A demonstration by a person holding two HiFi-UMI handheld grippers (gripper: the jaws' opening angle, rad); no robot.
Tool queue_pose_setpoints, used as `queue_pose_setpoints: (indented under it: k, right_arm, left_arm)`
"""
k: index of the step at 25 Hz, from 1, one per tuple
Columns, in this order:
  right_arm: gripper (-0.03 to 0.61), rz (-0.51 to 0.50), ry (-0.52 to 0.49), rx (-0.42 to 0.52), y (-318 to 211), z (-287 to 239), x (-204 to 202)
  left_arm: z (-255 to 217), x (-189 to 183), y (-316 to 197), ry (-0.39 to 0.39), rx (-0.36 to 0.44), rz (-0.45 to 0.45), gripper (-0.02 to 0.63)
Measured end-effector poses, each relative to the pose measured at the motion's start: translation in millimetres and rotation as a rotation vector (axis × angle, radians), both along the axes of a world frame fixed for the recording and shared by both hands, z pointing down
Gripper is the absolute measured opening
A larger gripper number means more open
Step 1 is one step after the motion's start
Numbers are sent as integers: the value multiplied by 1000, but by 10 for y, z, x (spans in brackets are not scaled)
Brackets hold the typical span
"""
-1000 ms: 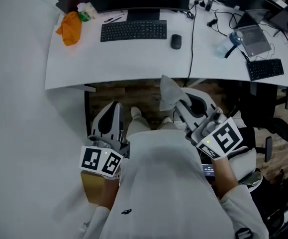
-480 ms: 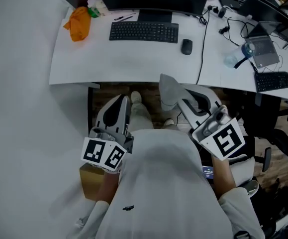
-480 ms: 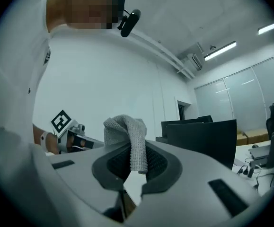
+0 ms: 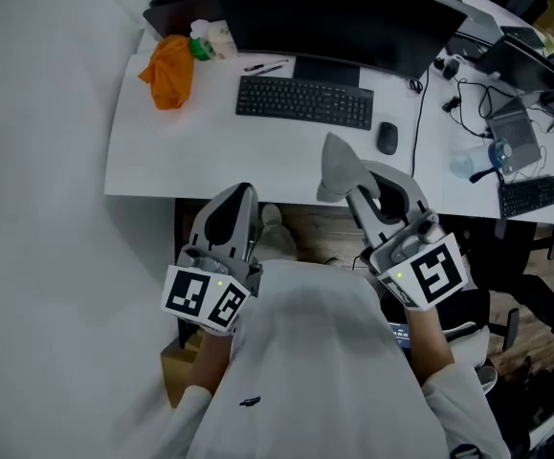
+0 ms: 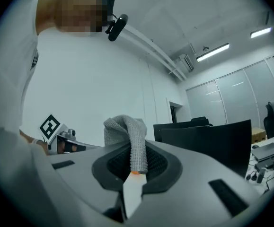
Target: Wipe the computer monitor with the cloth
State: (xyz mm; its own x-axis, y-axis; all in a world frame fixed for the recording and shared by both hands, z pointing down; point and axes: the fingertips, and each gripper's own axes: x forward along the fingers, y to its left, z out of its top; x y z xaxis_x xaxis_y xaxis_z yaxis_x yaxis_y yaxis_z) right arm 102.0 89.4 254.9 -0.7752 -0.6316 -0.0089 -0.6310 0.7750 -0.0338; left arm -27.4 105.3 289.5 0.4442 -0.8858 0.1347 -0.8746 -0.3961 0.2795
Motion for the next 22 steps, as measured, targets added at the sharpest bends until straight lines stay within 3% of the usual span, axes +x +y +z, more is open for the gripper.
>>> queue_pose_setpoints:
  k: [4,12,22]
  right_arm:
    - [29,-22,27,47,-463,-187,-507]
    - [29,67,71,85,-1443,-402,-1287]
    - [29,95,106,73,-2186,-454,-1723]
  left_arm:
    - [-203,-431,-463,11,27,25,18]
    - [-361,-1137,-1266,21,66,103,19]
    - [-395,-1342,-1838,17,83,185,18]
